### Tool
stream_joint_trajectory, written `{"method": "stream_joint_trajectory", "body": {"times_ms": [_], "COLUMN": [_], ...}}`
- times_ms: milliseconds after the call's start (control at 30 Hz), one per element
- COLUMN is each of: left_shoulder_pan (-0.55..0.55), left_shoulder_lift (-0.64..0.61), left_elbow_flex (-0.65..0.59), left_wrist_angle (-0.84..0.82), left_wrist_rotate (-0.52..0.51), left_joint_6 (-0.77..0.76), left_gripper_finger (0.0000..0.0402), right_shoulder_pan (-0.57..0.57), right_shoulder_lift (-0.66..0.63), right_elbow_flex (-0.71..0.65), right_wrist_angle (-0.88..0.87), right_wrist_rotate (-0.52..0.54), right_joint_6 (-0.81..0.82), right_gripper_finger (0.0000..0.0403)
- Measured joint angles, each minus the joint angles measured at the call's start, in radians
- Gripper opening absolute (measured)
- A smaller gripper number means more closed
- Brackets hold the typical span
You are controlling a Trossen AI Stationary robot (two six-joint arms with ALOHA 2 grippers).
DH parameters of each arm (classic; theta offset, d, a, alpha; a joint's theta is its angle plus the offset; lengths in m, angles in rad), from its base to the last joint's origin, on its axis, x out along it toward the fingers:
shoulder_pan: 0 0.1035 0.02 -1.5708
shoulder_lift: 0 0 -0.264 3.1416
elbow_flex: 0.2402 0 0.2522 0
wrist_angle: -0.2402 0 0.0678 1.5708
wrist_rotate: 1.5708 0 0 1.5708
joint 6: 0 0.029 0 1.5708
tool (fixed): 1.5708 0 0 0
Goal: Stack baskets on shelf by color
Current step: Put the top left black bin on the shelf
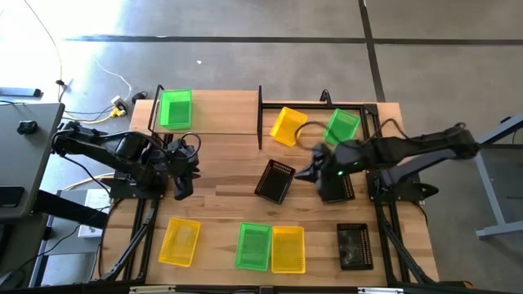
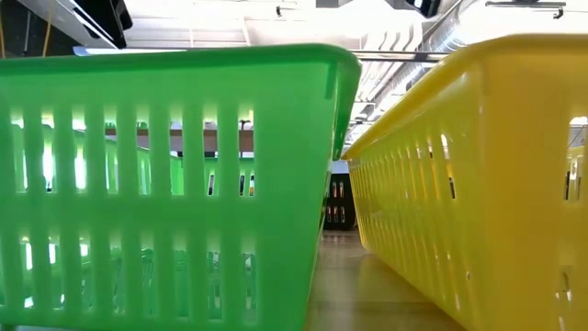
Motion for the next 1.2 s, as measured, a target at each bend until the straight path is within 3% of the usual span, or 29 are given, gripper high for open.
{"method": "stream_joint_trajectory", "body": {"times_ms": [233,600,933,1200], "left_shoulder_pan": [0.000,0.000,0.000,0.000], "left_shoulder_lift": [0.000,0.000,0.000,0.000], "left_elbow_flex": [0.000,0.000,0.000,0.000], "left_wrist_angle": [-0.007,-0.007,-0.007,-0.007], "left_wrist_rotate": [0.000,0.000,0.001,0.001], "left_joint_6": [-0.001,0.000,0.000,0.000], "left_gripper_finger": [0.0083,0.0083,0.0083,0.0083], "right_shoulder_pan": [0.030,0.028,0.028,0.028], "right_shoulder_lift": [0.162,0.370,0.551,0.620], "right_elbow_flex": [0.050,0.053,0.053,0.053], "right_wrist_angle": [-0.002,0.017,0.037,0.084], "right_wrist_rotate": [-0.023,-0.044,-0.043,-0.024], "right_joint_6": [-0.036,0.009,-0.040,-0.047], "right_gripper_finger": [0.0012,0.0116,0.0122,0.0122]}}
